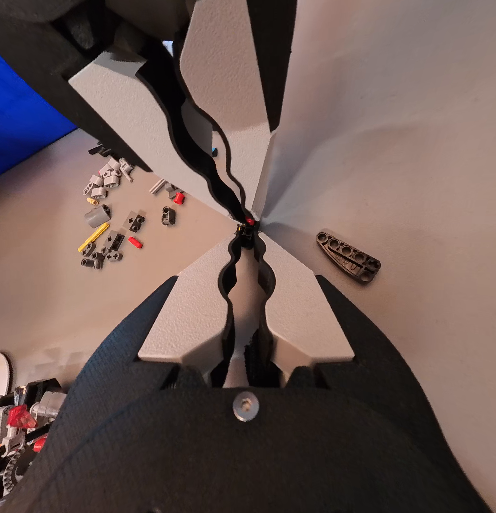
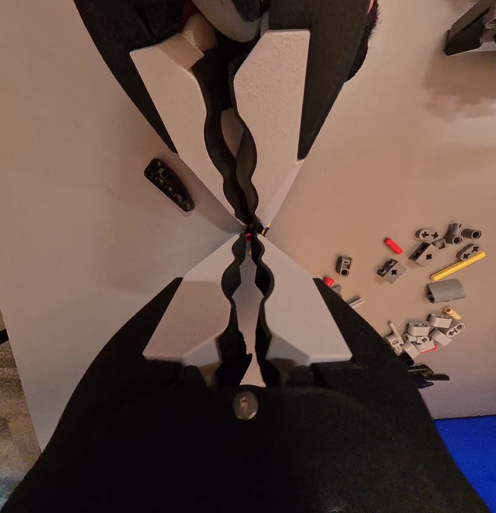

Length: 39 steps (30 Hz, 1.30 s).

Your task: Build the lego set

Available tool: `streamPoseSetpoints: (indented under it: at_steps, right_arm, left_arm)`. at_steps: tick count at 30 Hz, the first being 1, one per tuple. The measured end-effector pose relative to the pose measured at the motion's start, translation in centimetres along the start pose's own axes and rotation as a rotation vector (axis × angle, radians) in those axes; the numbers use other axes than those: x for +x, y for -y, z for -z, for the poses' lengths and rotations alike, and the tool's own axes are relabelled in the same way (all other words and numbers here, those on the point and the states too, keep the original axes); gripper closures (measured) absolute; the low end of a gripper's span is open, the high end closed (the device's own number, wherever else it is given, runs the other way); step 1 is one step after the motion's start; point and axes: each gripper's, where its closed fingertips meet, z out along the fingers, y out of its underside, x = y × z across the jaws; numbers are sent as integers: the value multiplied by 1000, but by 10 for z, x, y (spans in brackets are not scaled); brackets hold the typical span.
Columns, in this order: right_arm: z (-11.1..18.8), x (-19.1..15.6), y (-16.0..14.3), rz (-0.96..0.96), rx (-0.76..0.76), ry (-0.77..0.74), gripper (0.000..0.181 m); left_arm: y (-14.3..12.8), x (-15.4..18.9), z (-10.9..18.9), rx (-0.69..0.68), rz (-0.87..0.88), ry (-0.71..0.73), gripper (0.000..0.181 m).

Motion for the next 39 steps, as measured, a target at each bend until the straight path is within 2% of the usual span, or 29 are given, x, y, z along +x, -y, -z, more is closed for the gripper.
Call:
streamPoseSetpoints:
  at_steps: [15,25,39]
  right_arm:
    - [-1,0,0,25,29,-93,179]
    - [-5,-1,6,33,30,-75,179]
    - [0,1,1,-126,279,-36,179]
  left_arm:
    - [0,0,-1,0,2,-2,175]
    - [0,0,-1,2,-3,-1,174]
    - [1,0,-1,7,-3,3,175]
